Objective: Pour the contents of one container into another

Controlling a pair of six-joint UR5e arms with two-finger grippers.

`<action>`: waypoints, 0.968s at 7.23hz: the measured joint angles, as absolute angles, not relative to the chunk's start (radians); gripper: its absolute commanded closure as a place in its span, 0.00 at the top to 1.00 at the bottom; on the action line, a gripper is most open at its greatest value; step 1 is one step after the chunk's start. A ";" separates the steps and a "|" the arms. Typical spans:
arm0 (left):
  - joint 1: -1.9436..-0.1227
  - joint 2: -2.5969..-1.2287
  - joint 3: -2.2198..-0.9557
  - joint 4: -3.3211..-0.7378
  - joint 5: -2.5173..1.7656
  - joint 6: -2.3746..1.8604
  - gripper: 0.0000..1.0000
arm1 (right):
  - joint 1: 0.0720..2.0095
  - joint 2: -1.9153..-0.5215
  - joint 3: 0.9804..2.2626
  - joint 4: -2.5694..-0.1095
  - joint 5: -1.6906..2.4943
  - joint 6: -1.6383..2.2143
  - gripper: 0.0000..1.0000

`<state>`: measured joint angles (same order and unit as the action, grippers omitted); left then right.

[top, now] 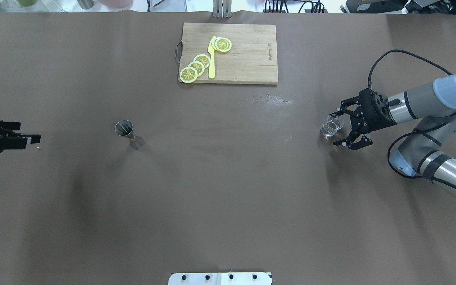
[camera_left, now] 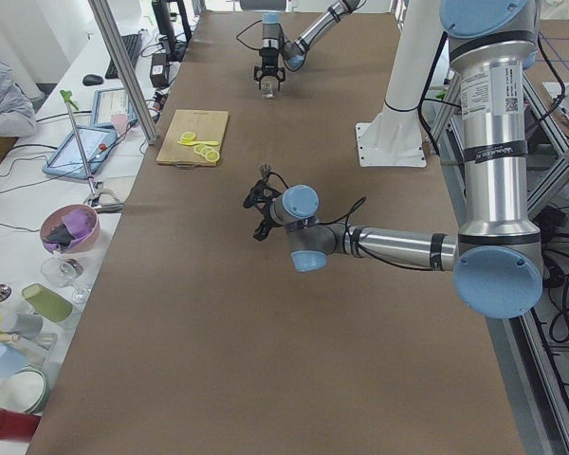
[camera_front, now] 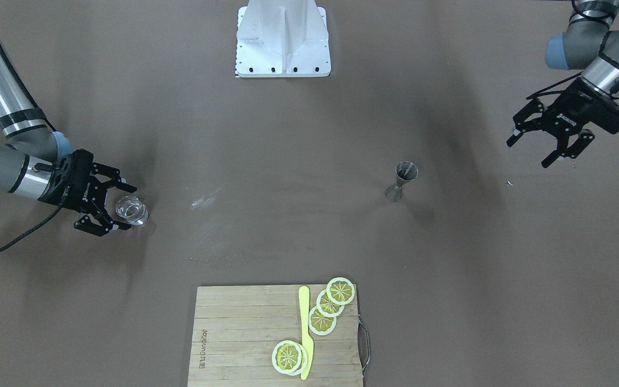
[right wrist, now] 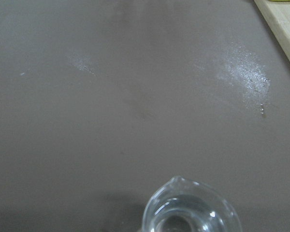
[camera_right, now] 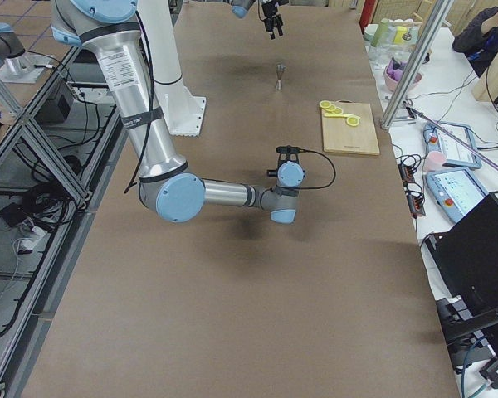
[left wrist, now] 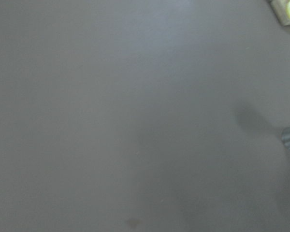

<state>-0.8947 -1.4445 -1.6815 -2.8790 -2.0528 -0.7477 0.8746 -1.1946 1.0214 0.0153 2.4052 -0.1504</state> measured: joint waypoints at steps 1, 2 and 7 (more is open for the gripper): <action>-0.825 -1.448 -1.681 -2.924 -1.983 -0.747 0.98 | 0.872 -1.190 1.015 0.015 2.402 -0.150 0.87; -0.741 -1.449 -1.680 -2.967 -1.874 -0.746 0.98 | 0.870 -1.188 1.012 0.015 2.400 -0.150 0.85; -0.489 -1.504 -1.676 -3.004 -1.374 -0.750 0.98 | 0.868 -1.185 1.011 0.015 2.399 -0.148 0.55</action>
